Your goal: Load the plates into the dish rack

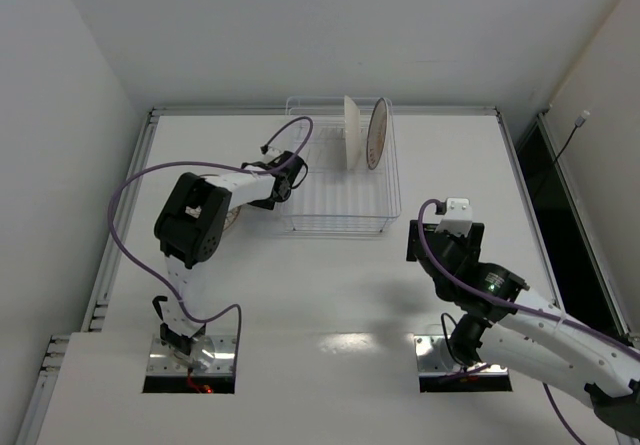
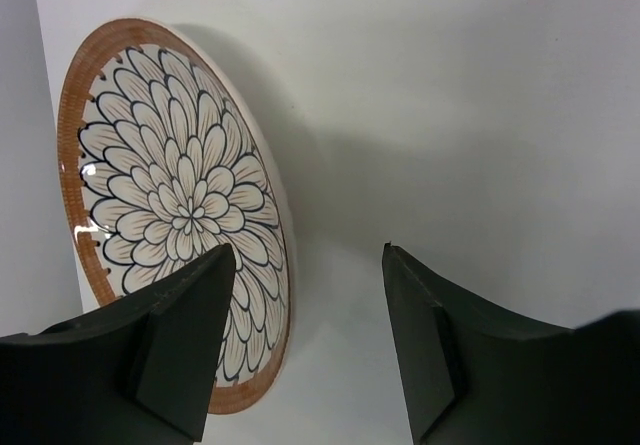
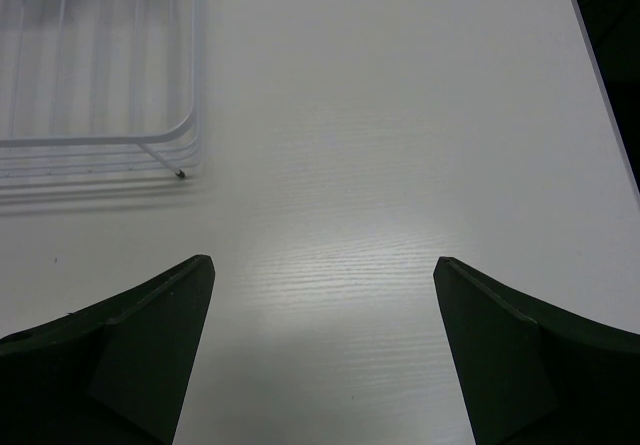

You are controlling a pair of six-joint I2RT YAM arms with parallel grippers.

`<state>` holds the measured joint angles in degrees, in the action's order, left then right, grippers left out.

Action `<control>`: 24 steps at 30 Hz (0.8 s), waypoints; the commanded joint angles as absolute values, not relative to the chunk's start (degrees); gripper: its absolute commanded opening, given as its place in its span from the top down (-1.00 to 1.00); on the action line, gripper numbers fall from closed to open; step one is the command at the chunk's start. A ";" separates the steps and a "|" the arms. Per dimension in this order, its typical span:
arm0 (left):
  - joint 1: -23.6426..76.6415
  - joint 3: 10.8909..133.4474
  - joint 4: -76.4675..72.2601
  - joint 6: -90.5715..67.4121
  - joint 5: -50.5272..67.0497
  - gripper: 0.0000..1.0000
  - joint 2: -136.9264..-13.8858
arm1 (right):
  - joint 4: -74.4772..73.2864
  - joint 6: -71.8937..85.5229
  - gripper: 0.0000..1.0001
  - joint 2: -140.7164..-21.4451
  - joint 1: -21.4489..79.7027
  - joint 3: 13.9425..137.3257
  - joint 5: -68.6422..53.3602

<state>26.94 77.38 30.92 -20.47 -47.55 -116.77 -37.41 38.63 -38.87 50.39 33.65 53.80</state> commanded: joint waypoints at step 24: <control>23.73 72.94 23.20 -22.41 -39.20 -0.16 -109.15 | -35.95 39.55 -0.80 -39.90 50.71 34.01 55.20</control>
<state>24.64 70.50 22.22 -20.62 -37.91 -107.61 -37.39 38.63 -39.86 50.39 33.65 53.80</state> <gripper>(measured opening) 0.580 0.902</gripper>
